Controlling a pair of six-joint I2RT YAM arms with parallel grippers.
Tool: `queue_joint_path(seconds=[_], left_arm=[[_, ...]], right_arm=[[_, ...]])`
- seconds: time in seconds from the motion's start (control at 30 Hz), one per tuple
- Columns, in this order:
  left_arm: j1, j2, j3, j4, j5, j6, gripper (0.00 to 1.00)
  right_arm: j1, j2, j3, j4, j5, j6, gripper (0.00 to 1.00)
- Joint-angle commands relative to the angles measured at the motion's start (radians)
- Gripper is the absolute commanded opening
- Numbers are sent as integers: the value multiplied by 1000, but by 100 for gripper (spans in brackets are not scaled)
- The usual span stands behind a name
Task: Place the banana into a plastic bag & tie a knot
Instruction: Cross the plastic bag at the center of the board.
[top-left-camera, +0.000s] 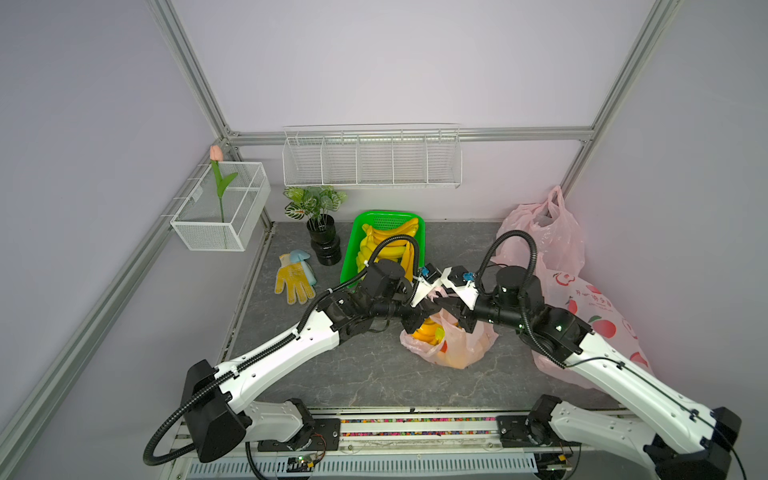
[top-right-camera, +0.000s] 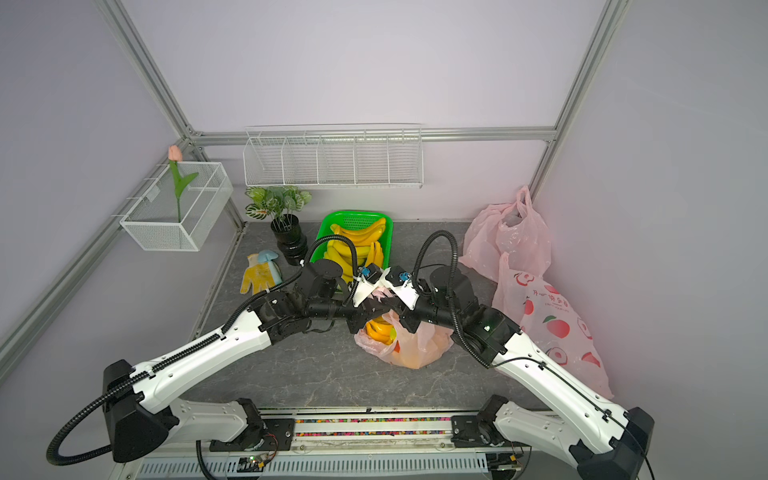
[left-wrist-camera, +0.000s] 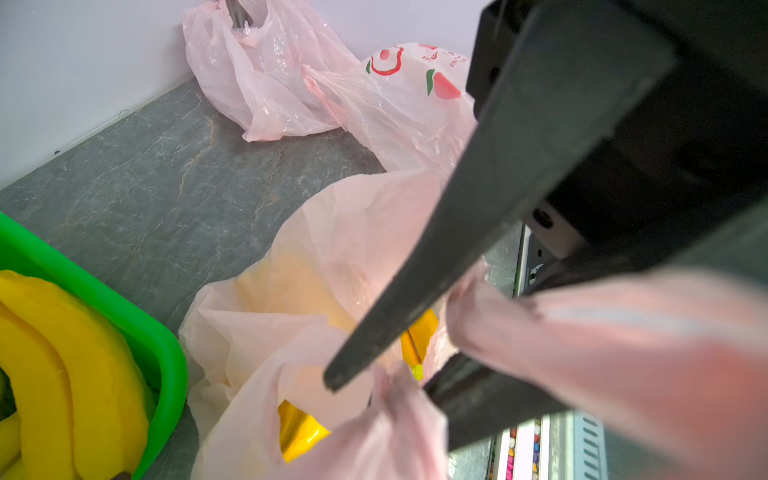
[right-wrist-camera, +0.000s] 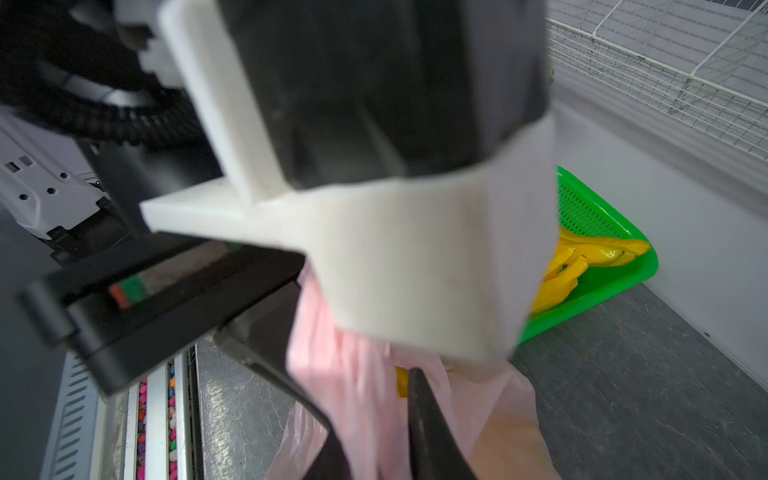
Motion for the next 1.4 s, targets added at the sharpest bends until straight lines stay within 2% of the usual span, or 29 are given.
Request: queue_joint_path(seconds=[0.0, 0.13, 0.33, 0.43, 0.67, 0.8, 0.97, 1.07, 1.2, 1.37], left_arm=[[8, 16, 31, 83, -25, -8, 0], [15, 26, 38, 71, -25, -6, 0], [19, 38, 46, 68, -21, -14, 0], [32, 38, 47, 71, -8, -25, 0], [47, 45, 52, 66, 1, -32, 0], [46, 45, 49, 68, 17, -27, 0], [46, 52, 47, 72, 82, 2, 0], [46, 57, 55, 50, 149, 33, 0], [42, 44, 42, 43, 206, 62, 3], [41, 23, 24, 50, 187, 75, 11]], right_arm=[[9, -34, -19, 6, -16, 22, 27], [6, -65, -20, 3, 17, 43, 31], [9, -63, -12, 7, 2, 52, 17], [12, -70, -28, 16, -15, 48, 16], [15, -115, -56, 25, 16, 53, 28], [15, -117, -50, 27, 12, 56, 28], [16, -89, -38, 41, -7, 60, 12], [18, -61, -25, 46, -15, 48, 7], [29, -27, 0, 31, -7, 19, 7], [33, -39, -4, 23, -31, 14, 7]])
